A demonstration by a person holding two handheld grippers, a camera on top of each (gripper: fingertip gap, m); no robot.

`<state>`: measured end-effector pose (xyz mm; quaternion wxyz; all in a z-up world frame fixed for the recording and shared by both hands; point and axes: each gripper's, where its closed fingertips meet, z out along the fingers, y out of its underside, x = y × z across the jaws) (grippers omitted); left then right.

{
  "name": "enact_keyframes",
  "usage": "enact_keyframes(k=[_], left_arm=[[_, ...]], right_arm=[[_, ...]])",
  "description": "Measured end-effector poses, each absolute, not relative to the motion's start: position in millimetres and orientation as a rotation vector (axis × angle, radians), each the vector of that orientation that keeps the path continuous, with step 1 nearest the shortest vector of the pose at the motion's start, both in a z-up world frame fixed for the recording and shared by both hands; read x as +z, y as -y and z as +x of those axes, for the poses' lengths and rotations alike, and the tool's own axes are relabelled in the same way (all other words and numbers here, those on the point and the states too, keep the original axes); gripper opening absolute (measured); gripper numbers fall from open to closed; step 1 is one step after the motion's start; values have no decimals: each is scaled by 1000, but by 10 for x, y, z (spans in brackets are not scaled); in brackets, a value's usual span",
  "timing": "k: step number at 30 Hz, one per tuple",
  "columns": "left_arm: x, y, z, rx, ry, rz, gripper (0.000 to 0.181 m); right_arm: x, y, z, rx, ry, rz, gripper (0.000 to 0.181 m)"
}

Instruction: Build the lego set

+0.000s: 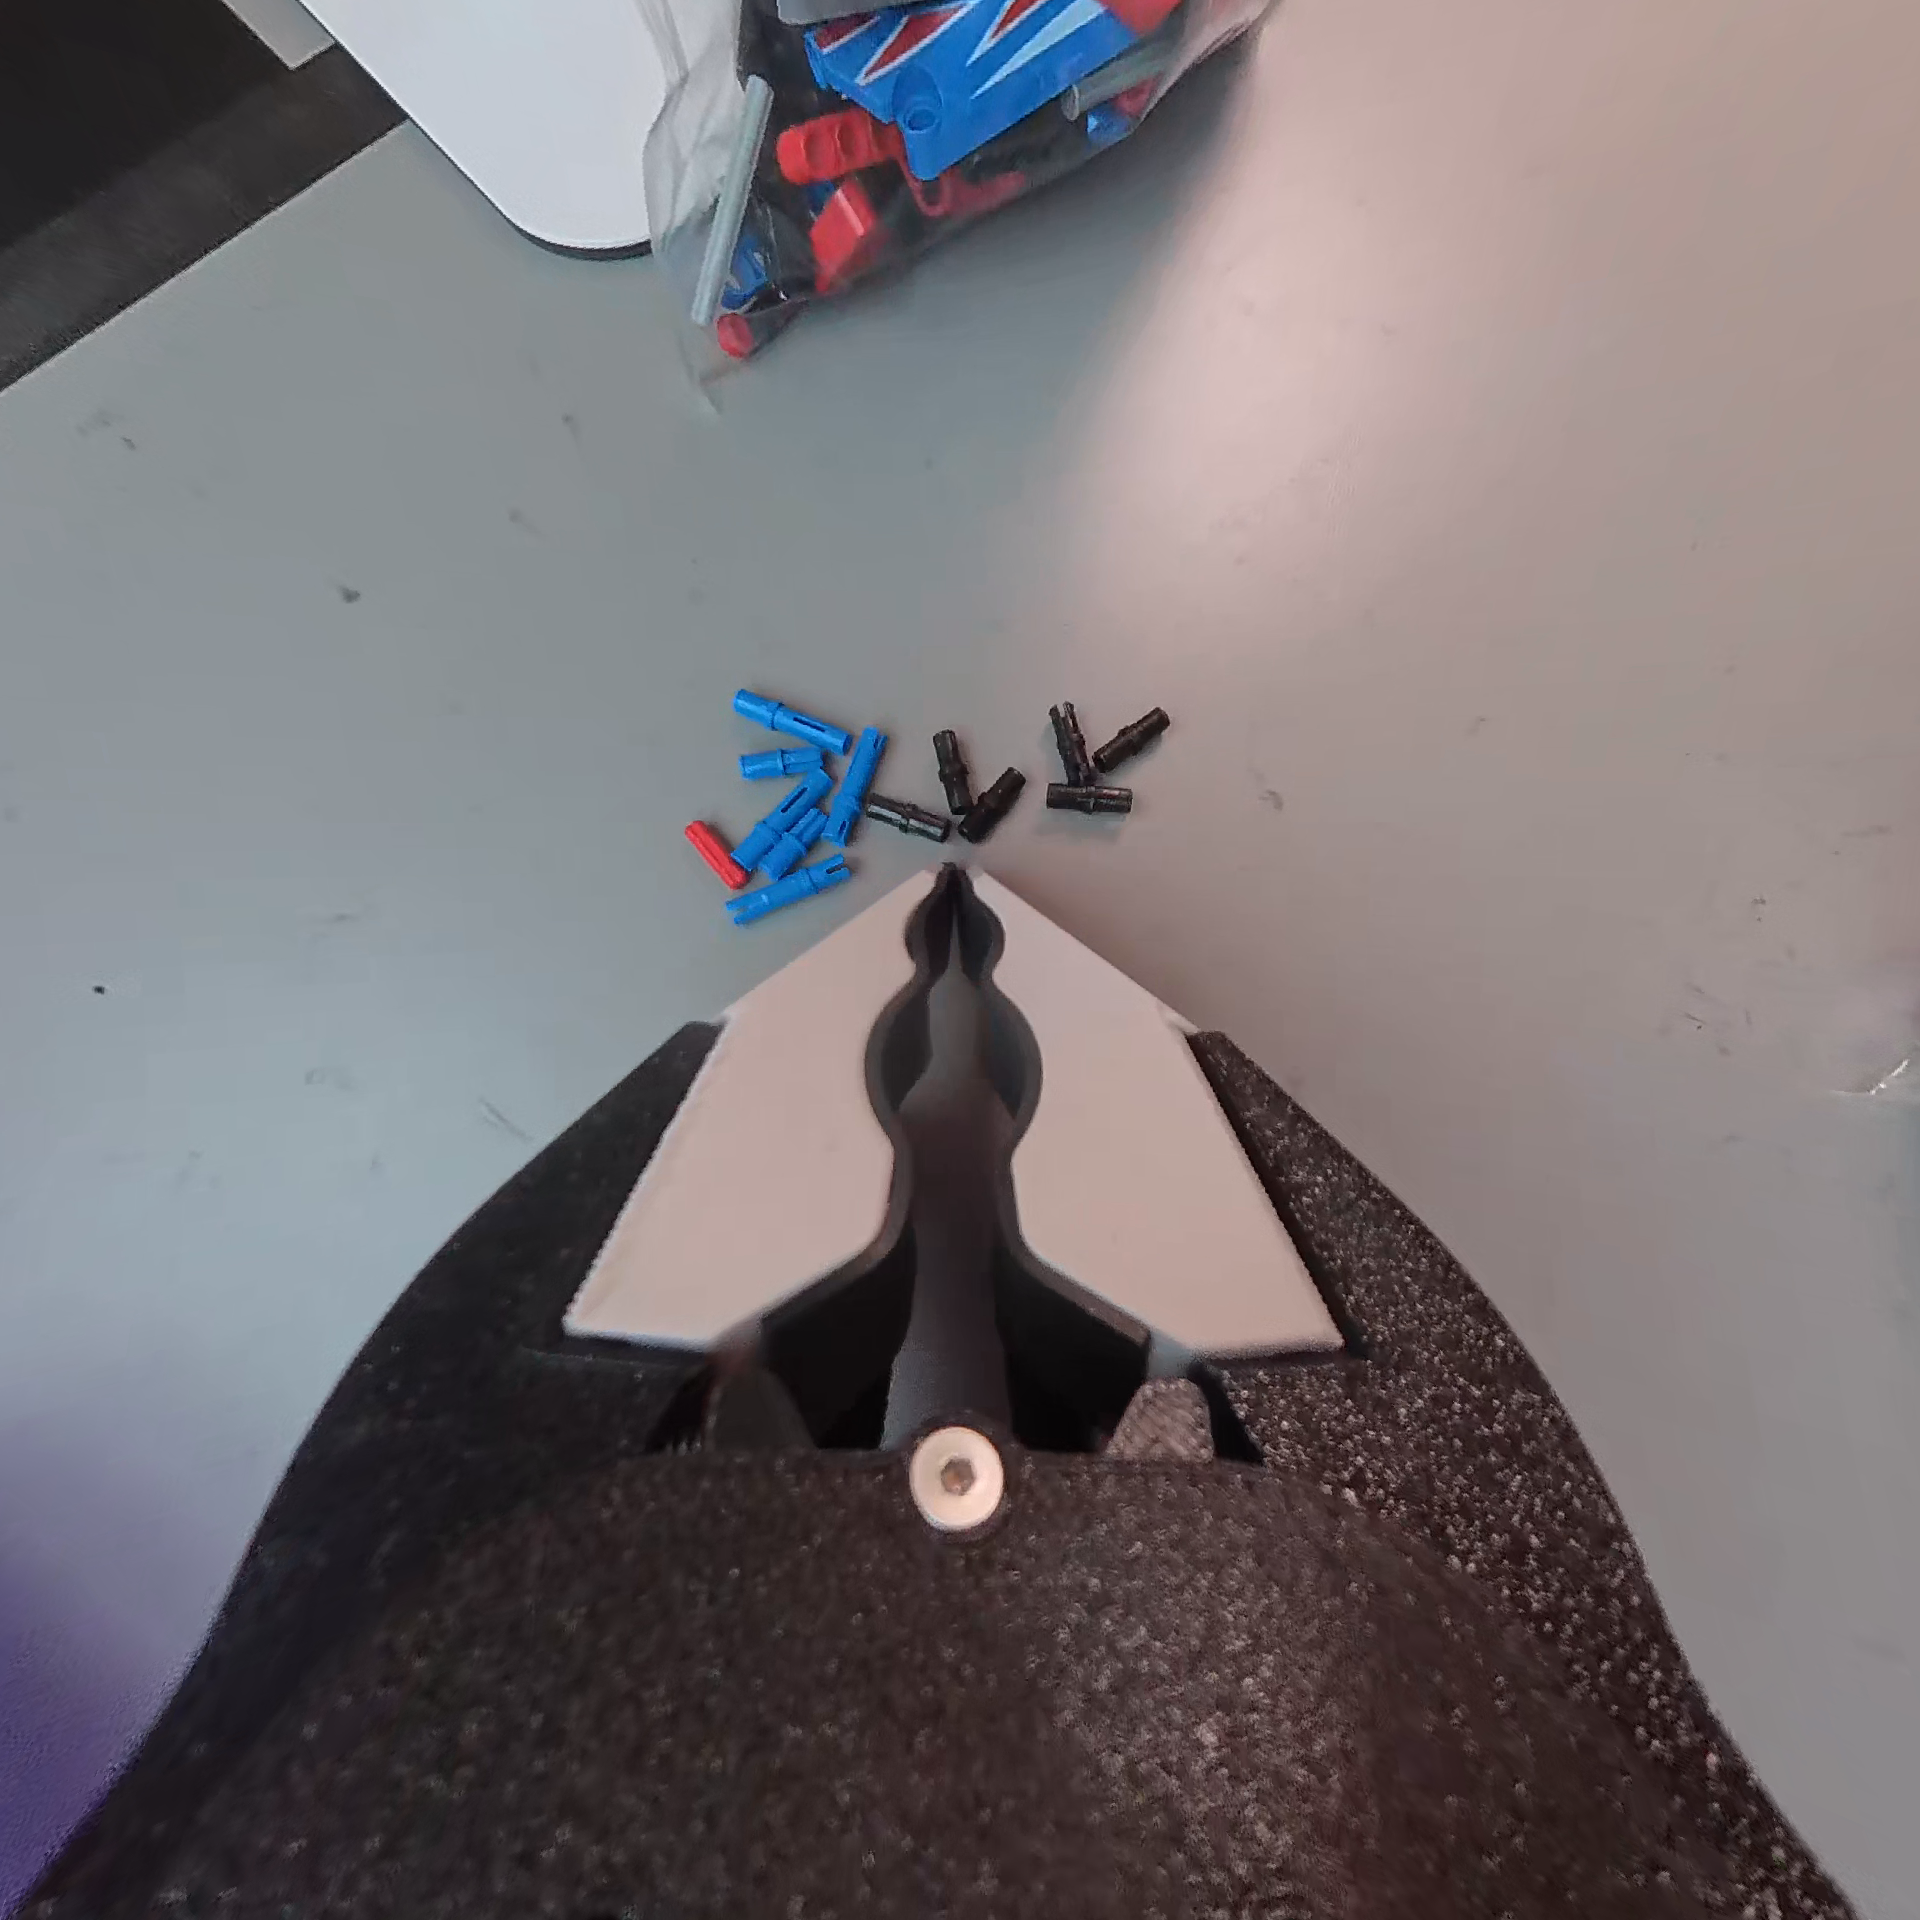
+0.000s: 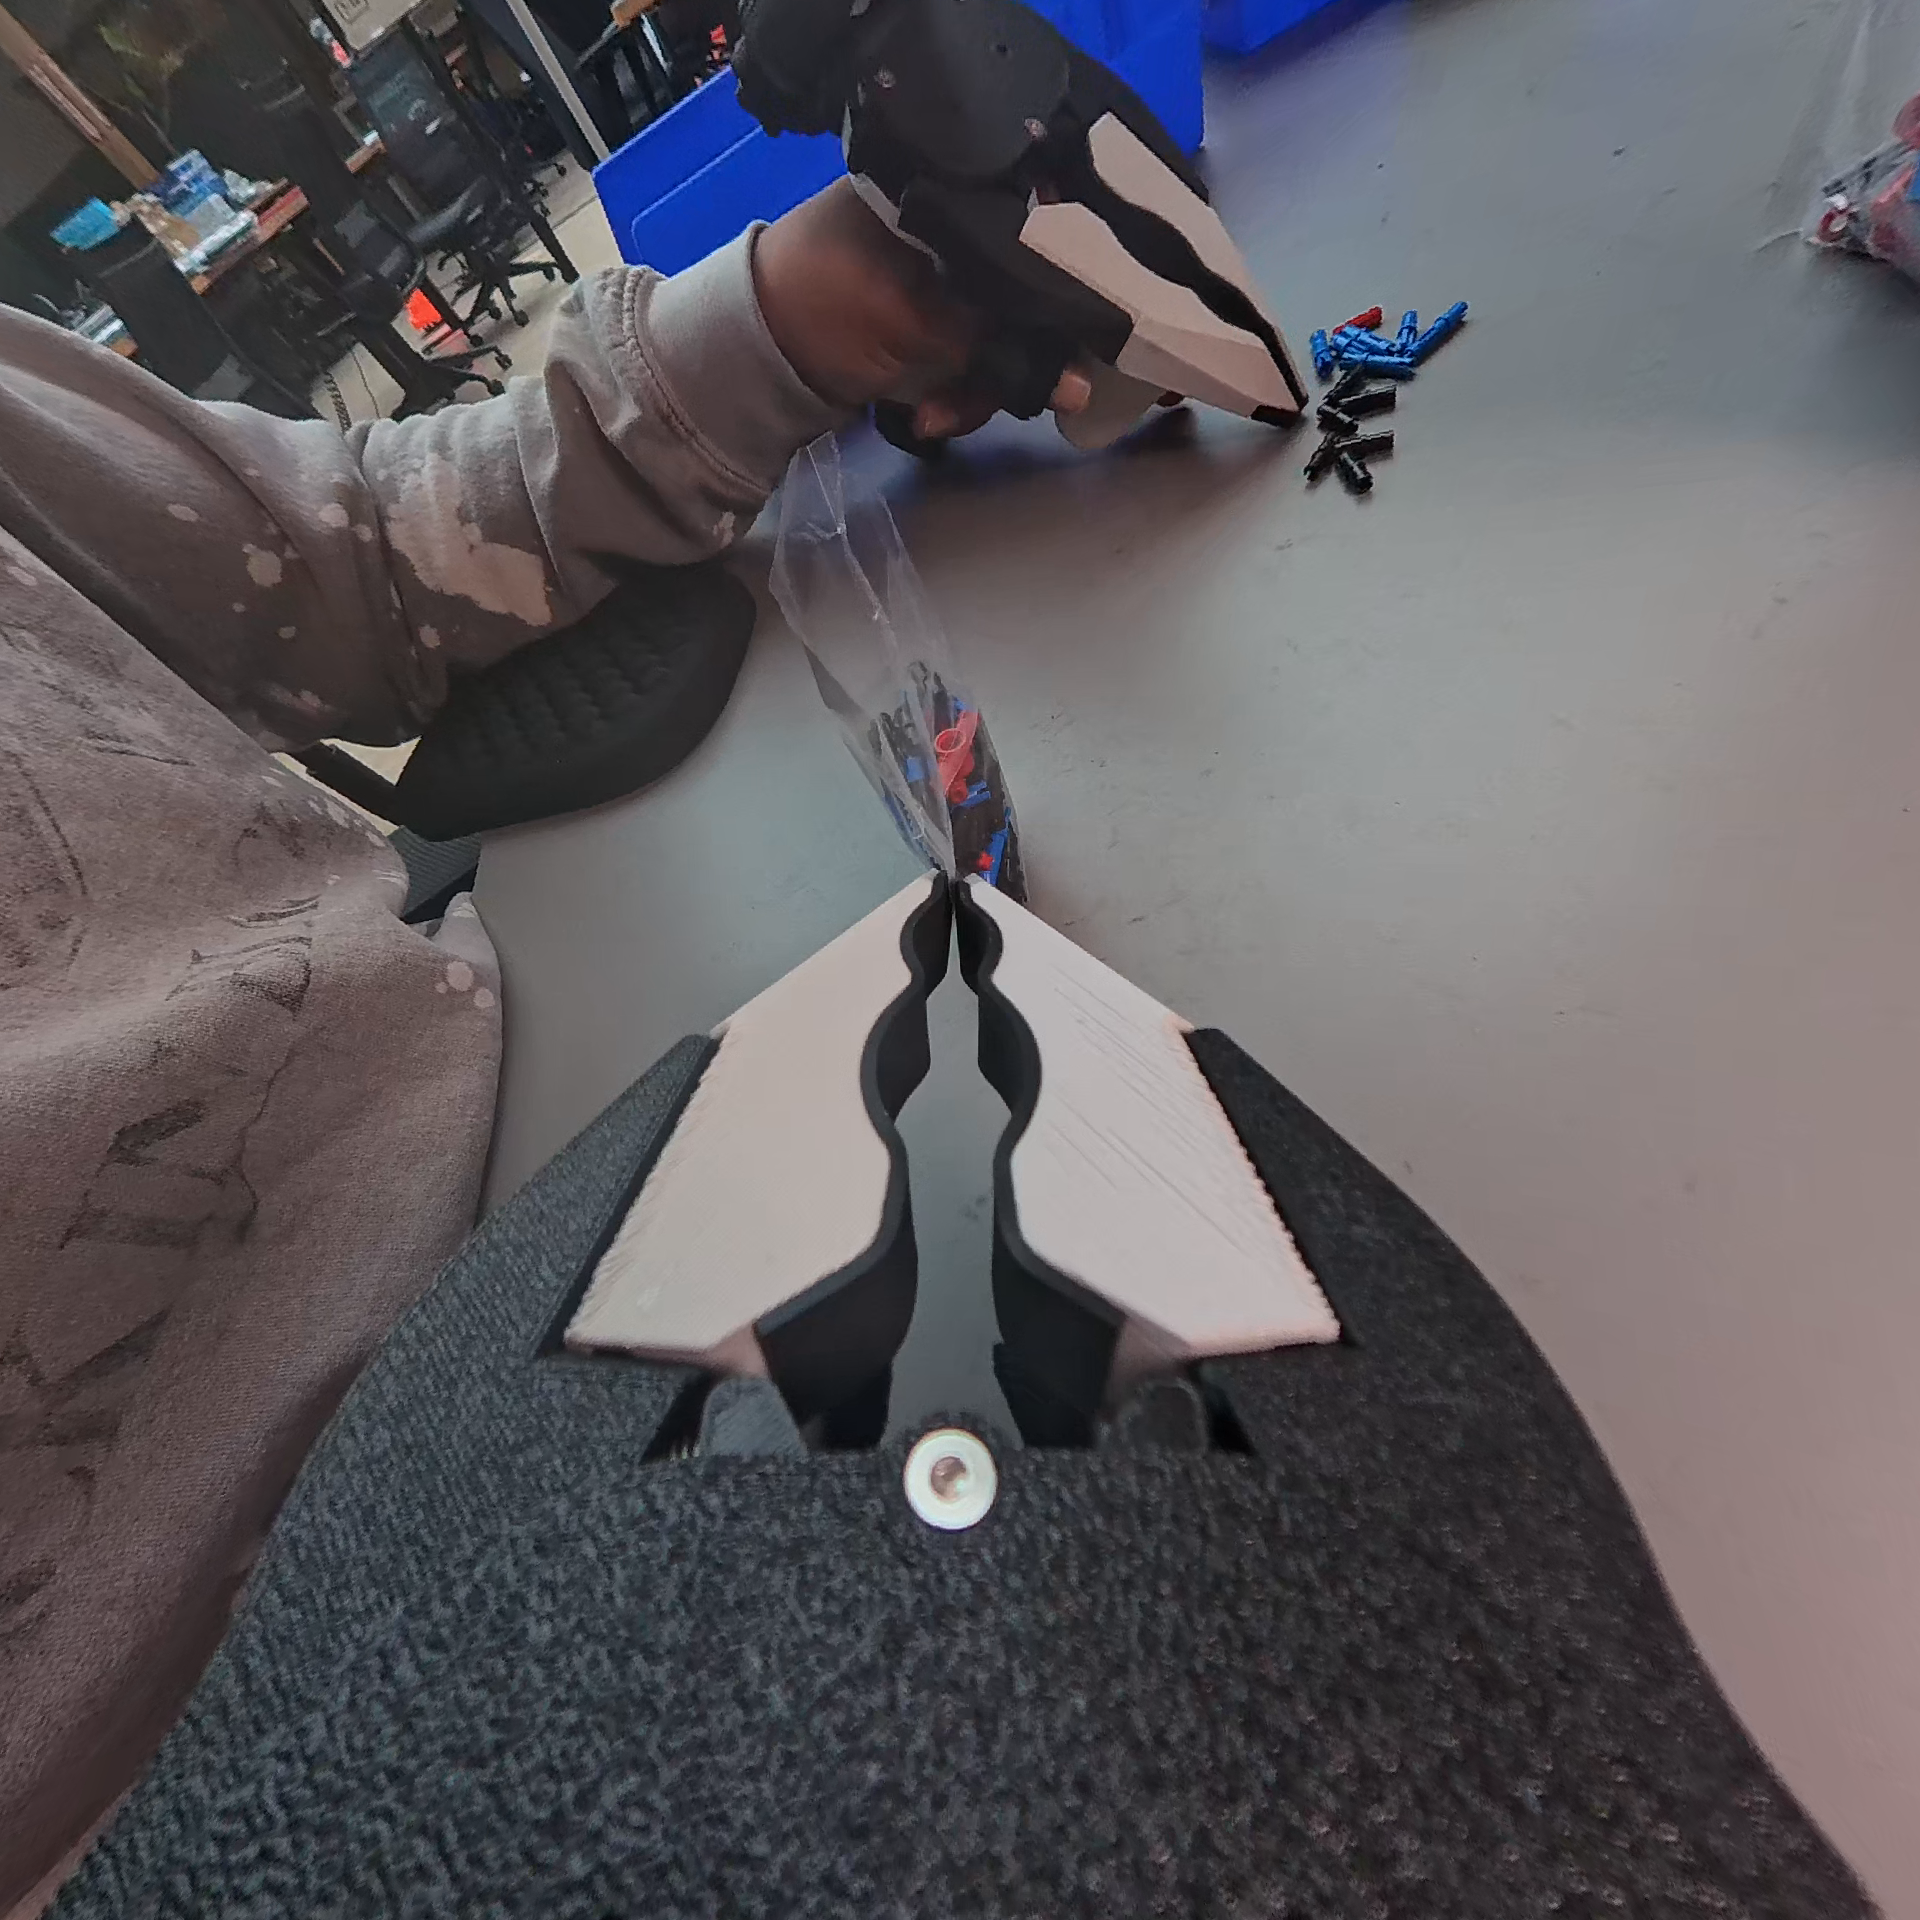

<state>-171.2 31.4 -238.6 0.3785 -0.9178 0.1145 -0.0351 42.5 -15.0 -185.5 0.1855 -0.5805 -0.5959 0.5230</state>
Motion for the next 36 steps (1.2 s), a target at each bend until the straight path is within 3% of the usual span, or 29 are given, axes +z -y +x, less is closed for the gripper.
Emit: enact_keyframes(k=[2,6,28,36], left_arm=[[-2337,-308,-1710,-84,-322,-2316,0],[-2283,-338,-1614,-142,-372,-2277,19],[-2360,-344,-1529,-207,-517,-2312,9],[-1496,-62,-705,-529,-664,-2019,9]], right_arm=[[-1855,150,426,1473,1680,-1635,0],[-1859,150,423,1478,1680,-1639,0],[-1858,133,427,1499,1665,-1653,0],[-1855,112,412,1484,1653,-1652,0]])
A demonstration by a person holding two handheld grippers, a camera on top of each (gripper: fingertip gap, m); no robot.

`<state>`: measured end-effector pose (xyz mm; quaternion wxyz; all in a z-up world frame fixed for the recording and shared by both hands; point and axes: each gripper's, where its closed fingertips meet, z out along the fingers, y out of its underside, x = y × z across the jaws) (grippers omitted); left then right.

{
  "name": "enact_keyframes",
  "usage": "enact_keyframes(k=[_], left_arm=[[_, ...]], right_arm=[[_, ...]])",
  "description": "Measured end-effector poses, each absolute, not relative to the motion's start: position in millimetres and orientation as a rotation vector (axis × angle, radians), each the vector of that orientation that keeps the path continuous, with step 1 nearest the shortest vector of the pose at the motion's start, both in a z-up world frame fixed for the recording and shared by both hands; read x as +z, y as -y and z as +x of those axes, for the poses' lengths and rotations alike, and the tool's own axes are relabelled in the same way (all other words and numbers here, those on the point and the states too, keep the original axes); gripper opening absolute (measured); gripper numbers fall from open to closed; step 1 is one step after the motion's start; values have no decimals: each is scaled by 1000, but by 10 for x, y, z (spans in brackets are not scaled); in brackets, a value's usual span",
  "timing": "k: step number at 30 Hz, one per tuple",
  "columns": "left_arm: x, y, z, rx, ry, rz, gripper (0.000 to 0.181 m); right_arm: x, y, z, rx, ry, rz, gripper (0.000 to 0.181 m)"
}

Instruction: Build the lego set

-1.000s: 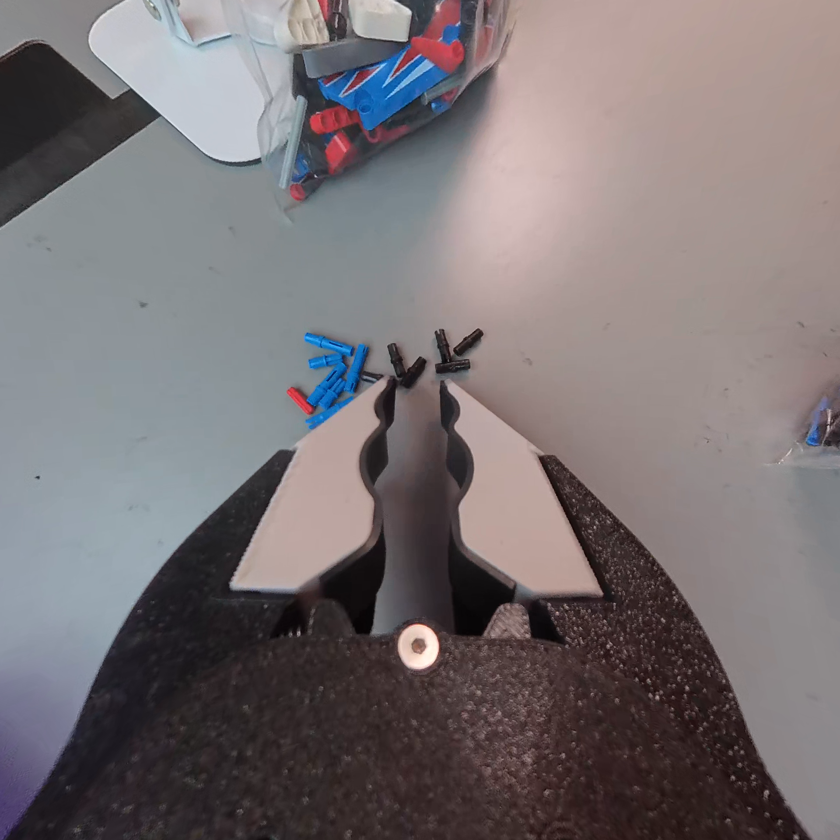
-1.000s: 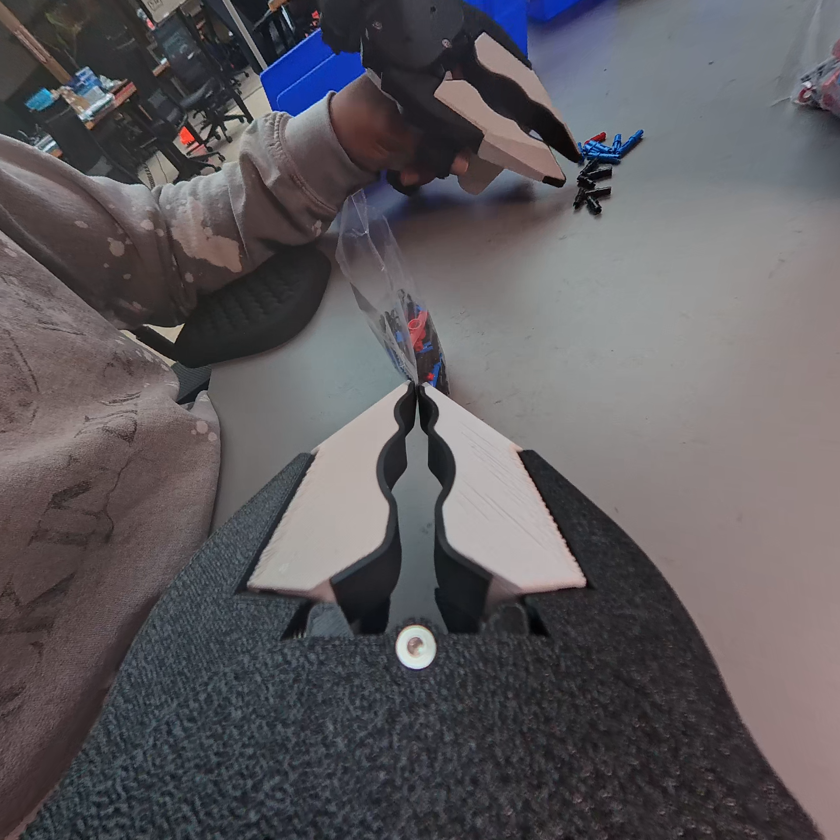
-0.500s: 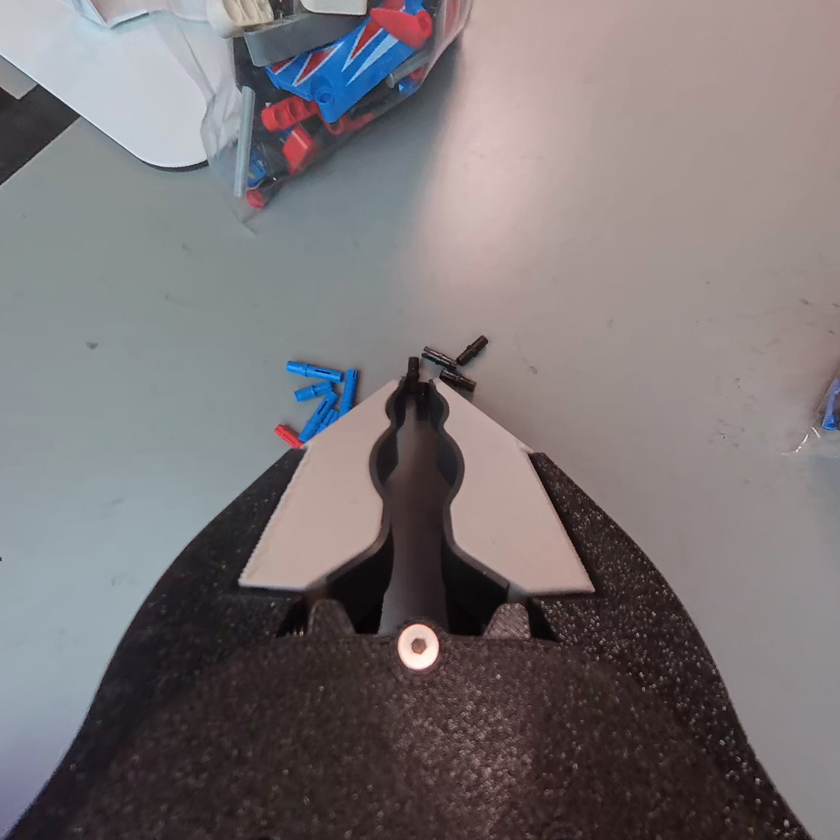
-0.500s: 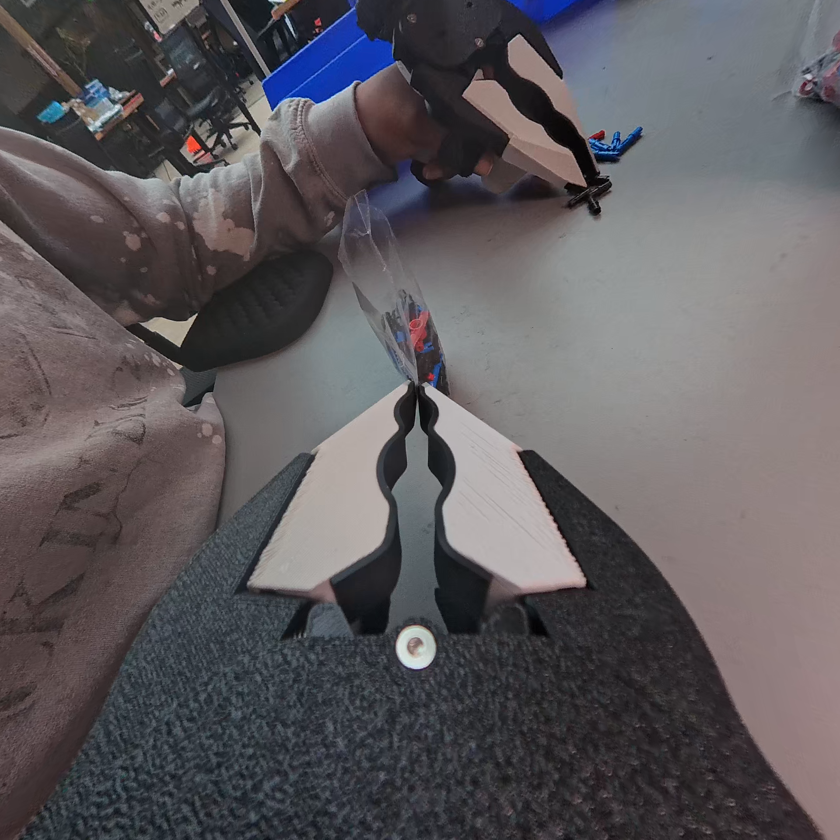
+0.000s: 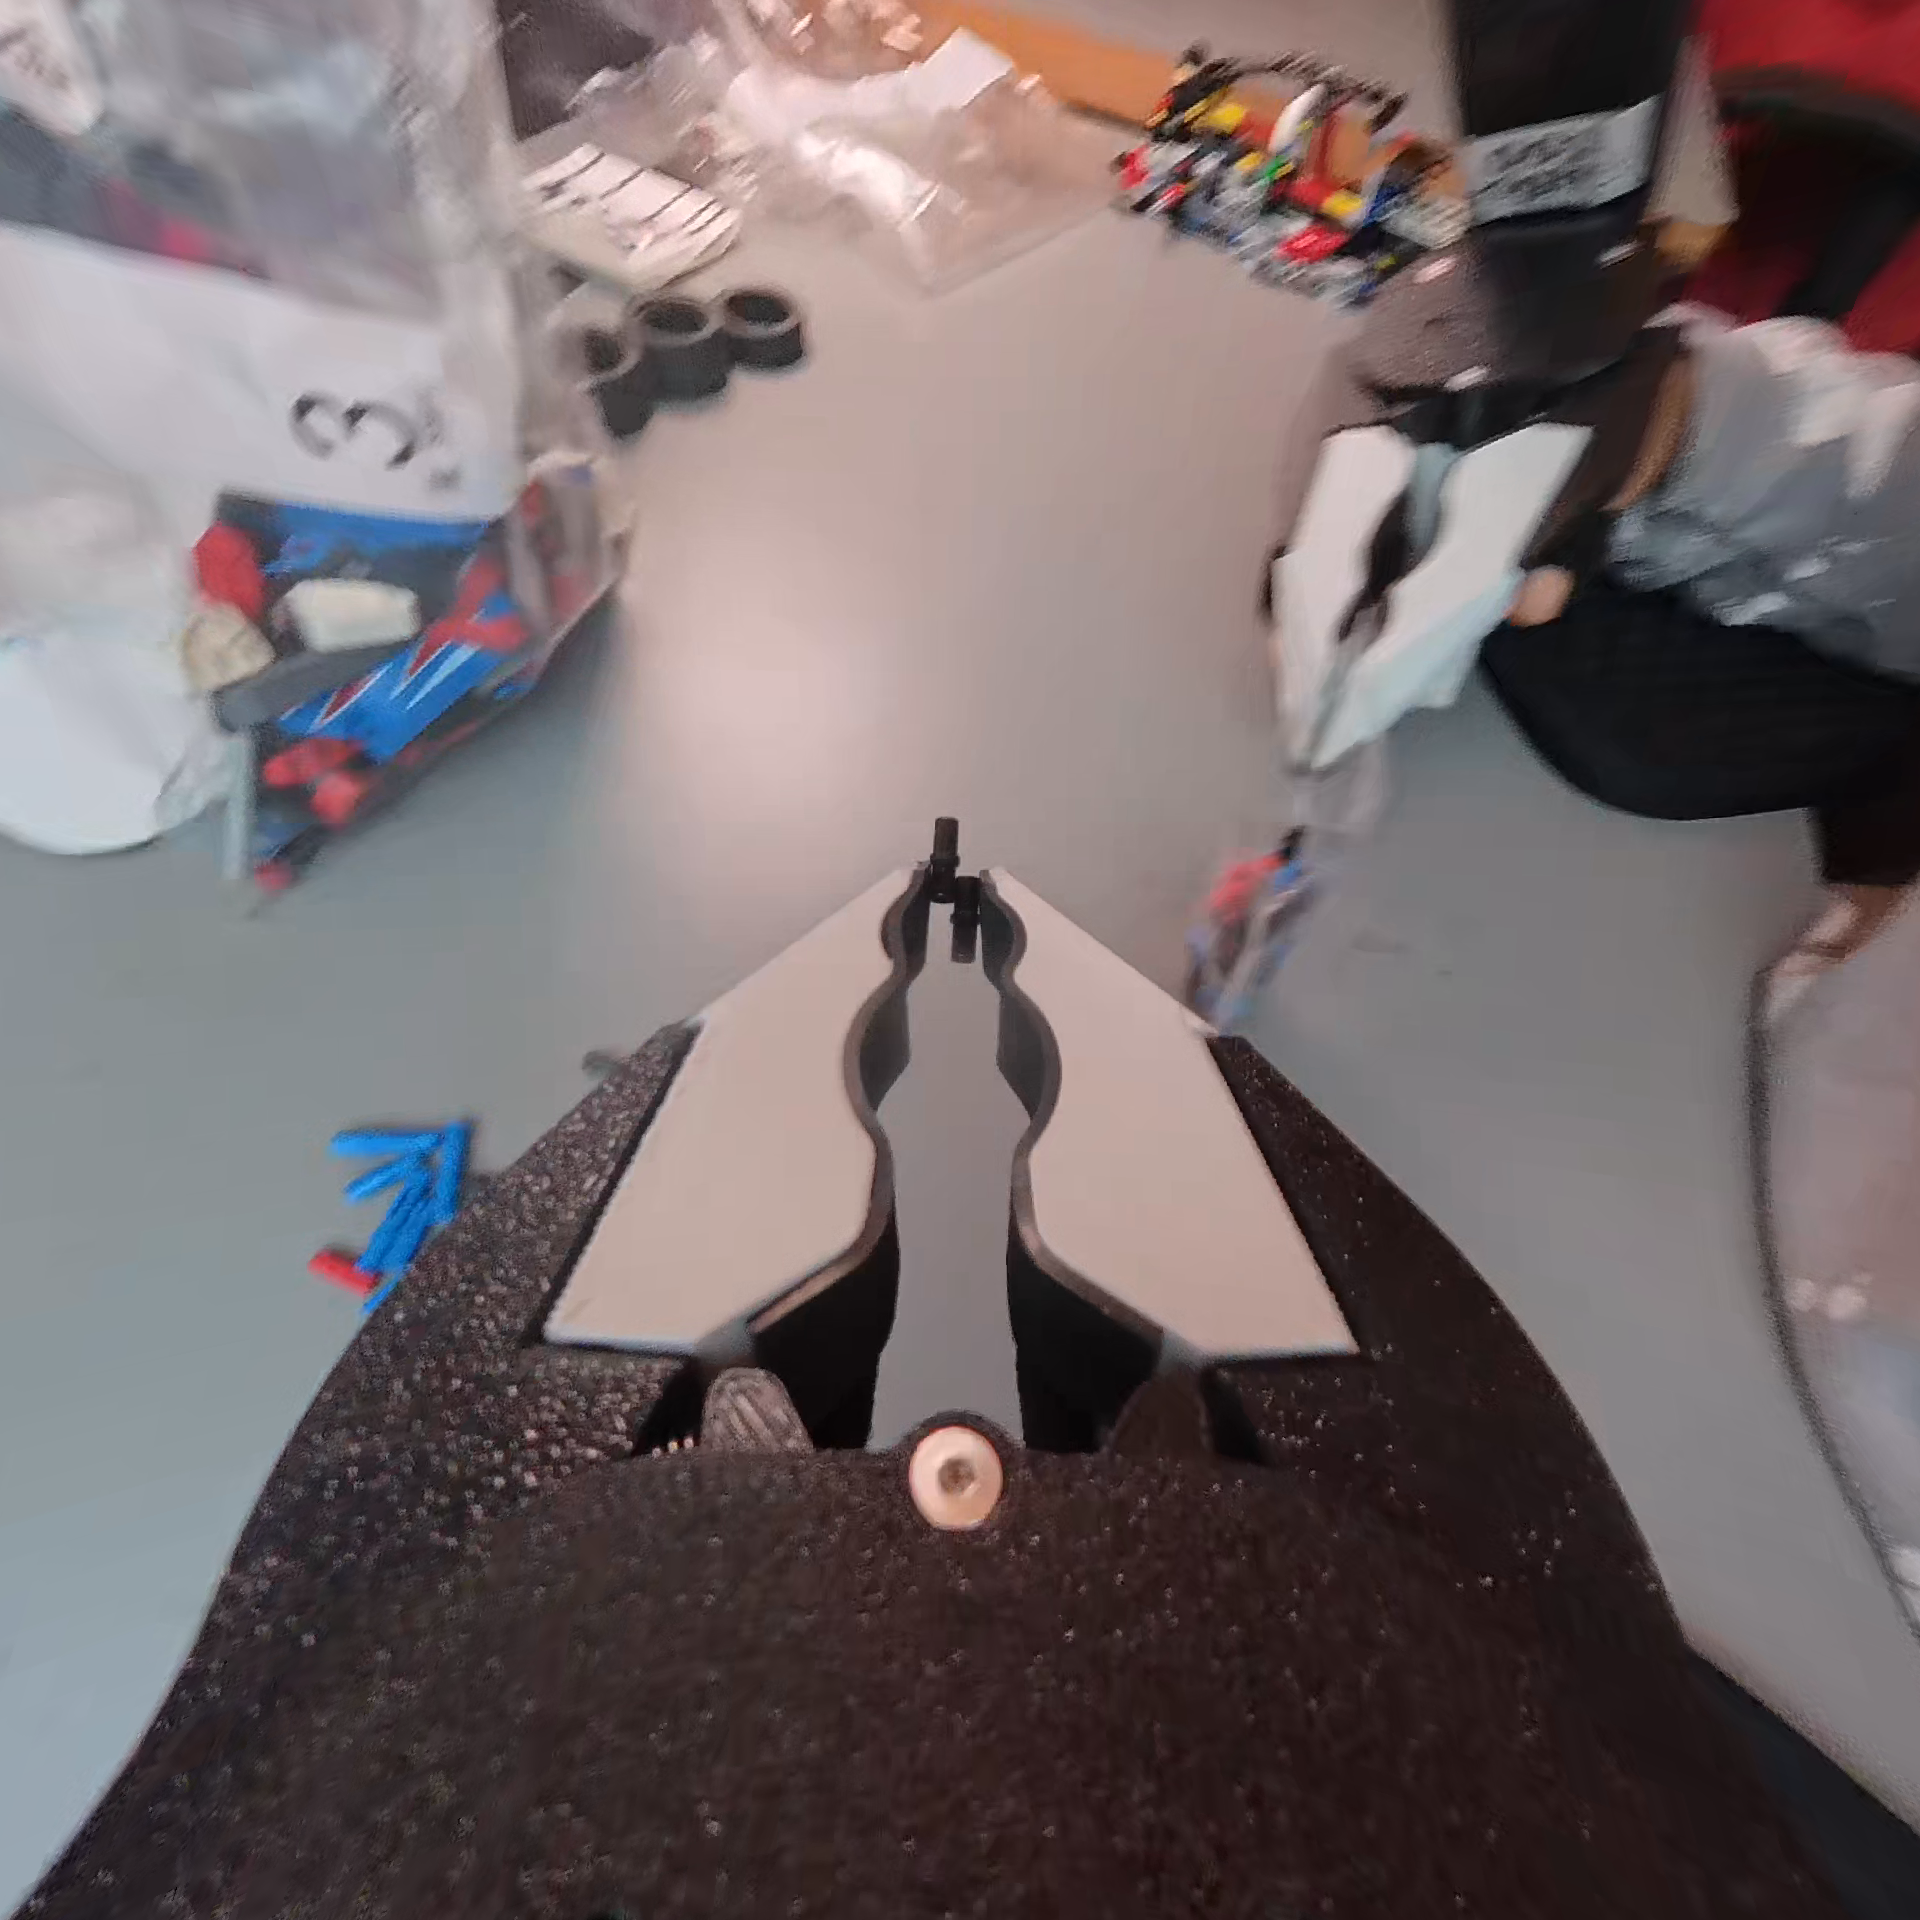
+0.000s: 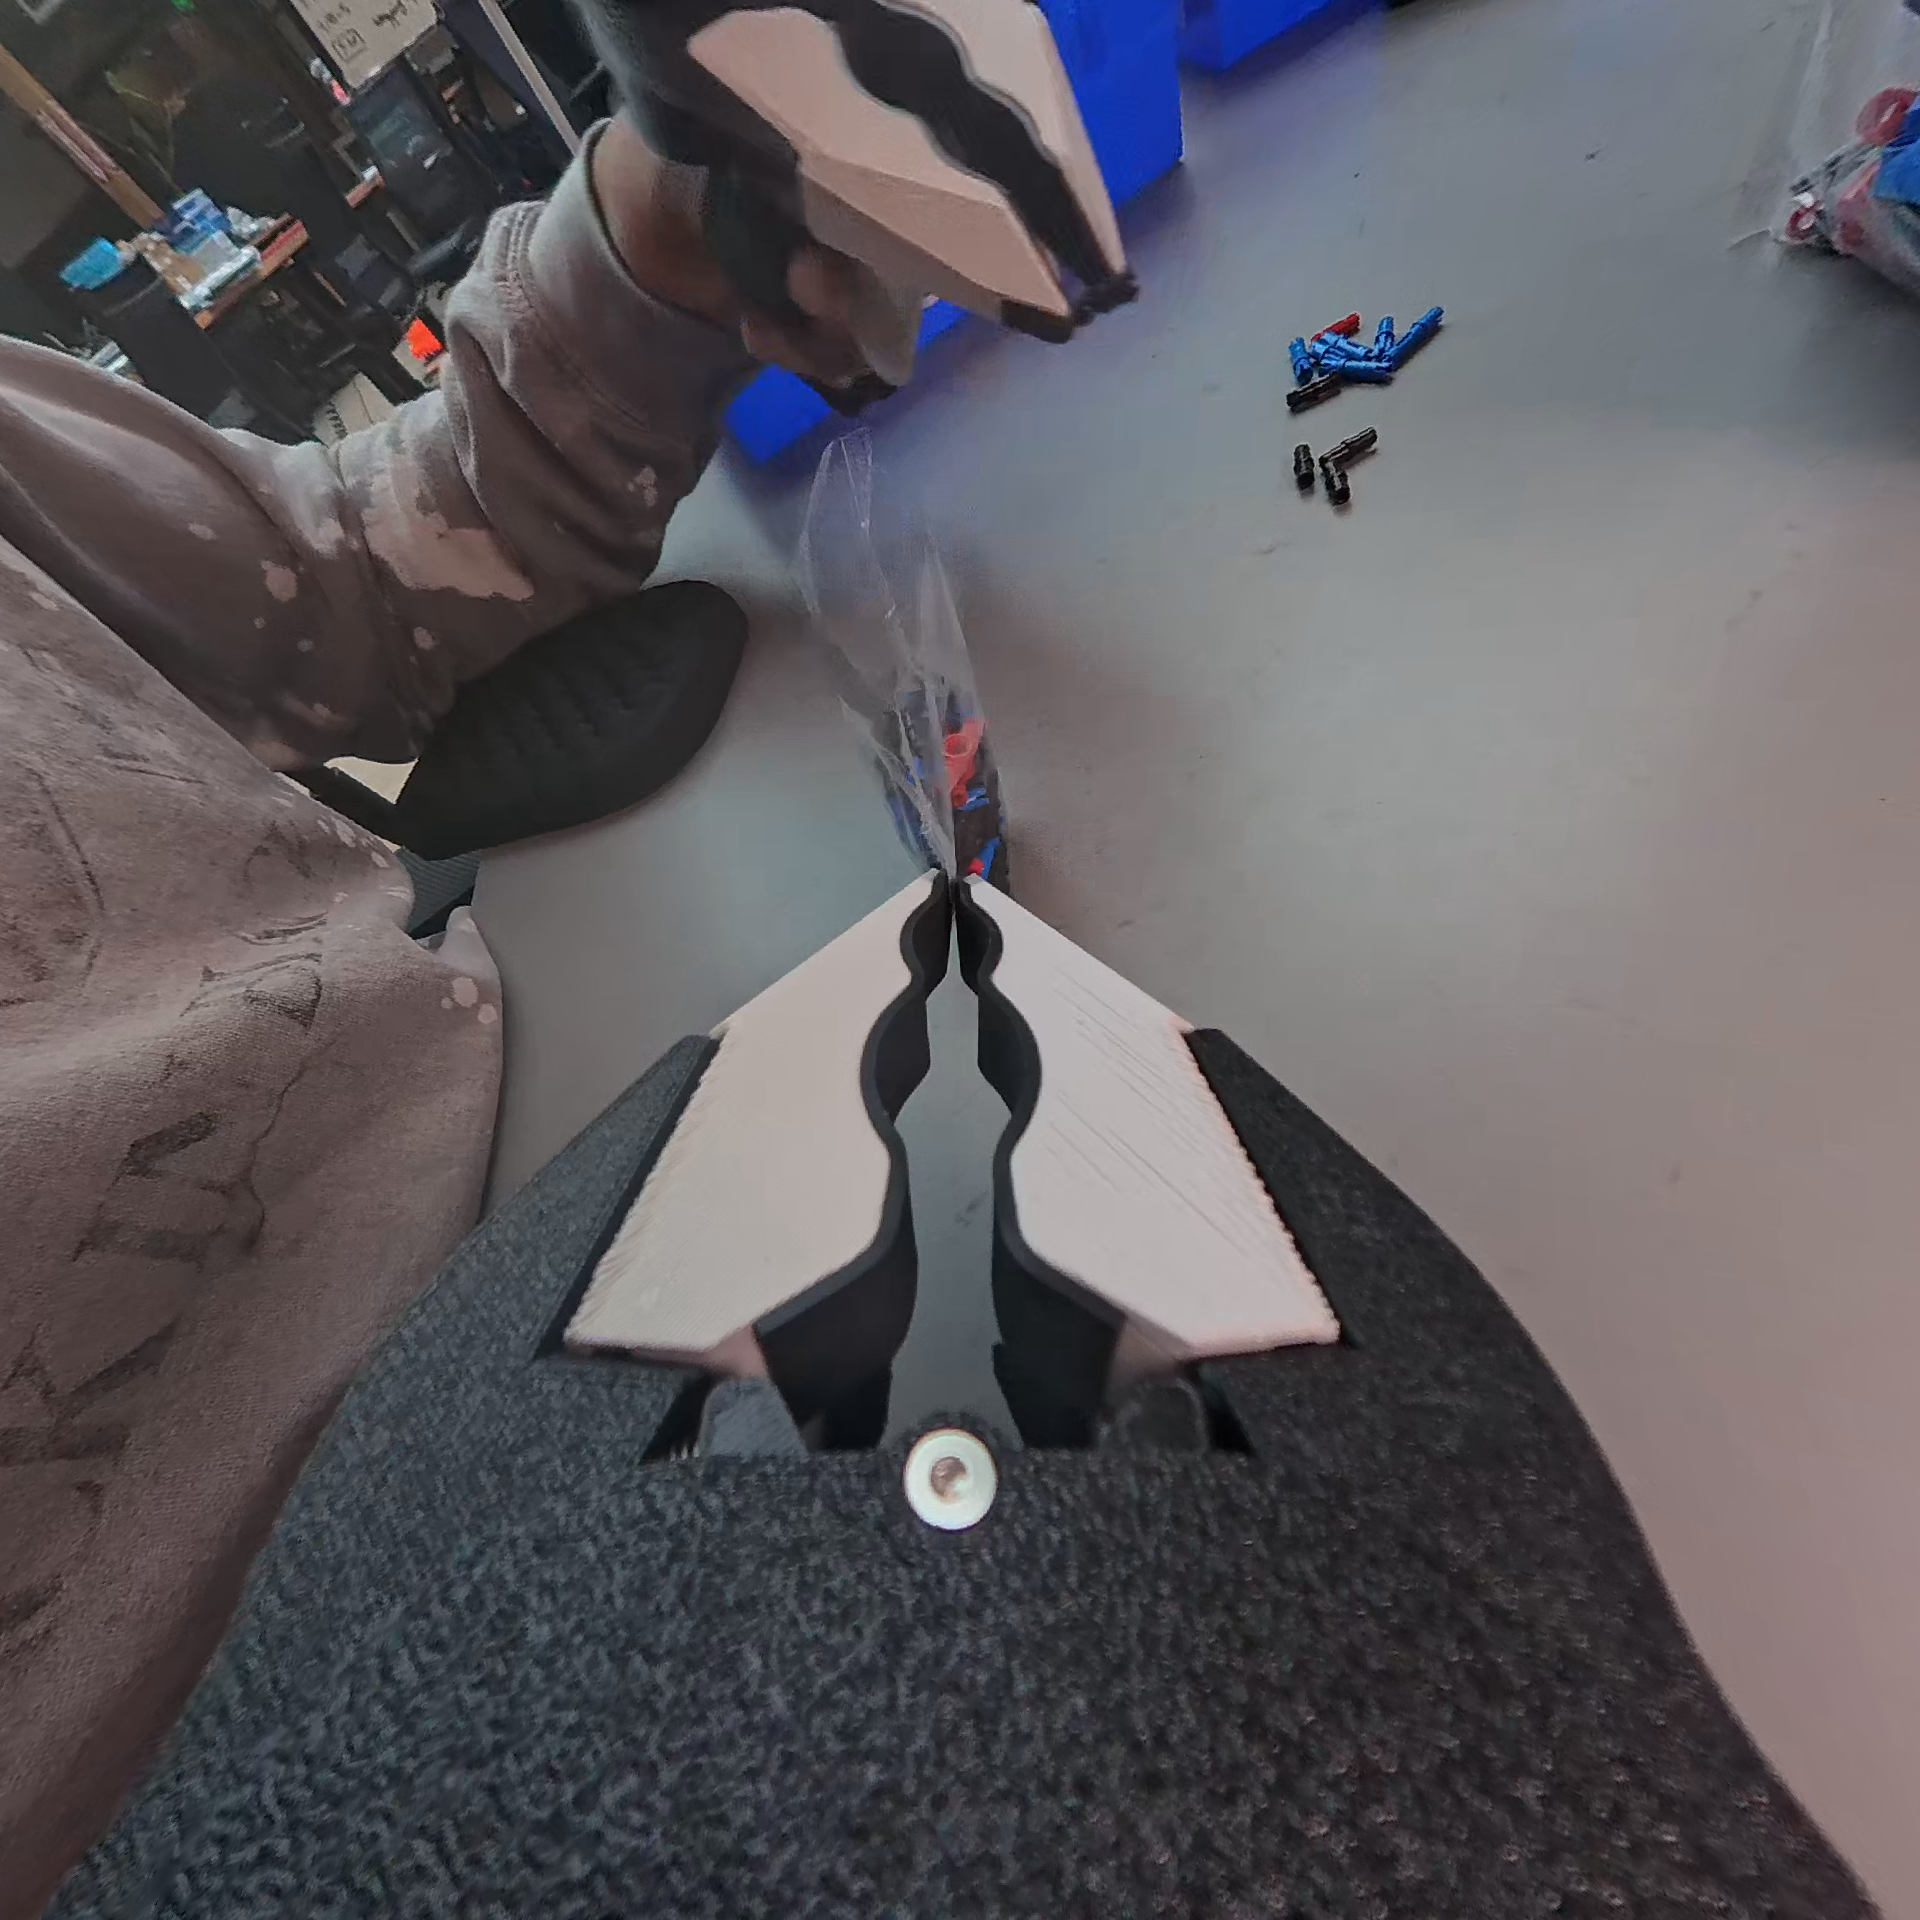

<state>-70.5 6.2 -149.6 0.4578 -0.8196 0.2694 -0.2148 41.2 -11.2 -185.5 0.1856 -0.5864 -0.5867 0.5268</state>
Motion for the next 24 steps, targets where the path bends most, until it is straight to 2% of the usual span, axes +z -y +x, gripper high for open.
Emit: enact_keyframes(k=[3,7,11,15,20,24], left_arm=[[-1225,181,-199,-673,-805,-1915,9],[-1360,274,28,-644,-917,-1958,9],[-1404,319,34,-697,-919,-1972,20],[-1272,137,-342,-635,-744,-1943,19],[-1837,-223,-1293,-290,-478,-2152,21],[-2237,-300,-1402,-305,-440,-2273,24]], right_arm=[[-1856,121,404,1476,1656,-1646,0],[-1852,147,401,1466,1670,-1629,0],[-1852,165,404,1458,1682,-1616,0],[-1849,168,405,1463,1684,-1614,0],[-1853,185,404,1470,1696,-1609,0],[-1850,194,406,1470,1701,-1602,0]])
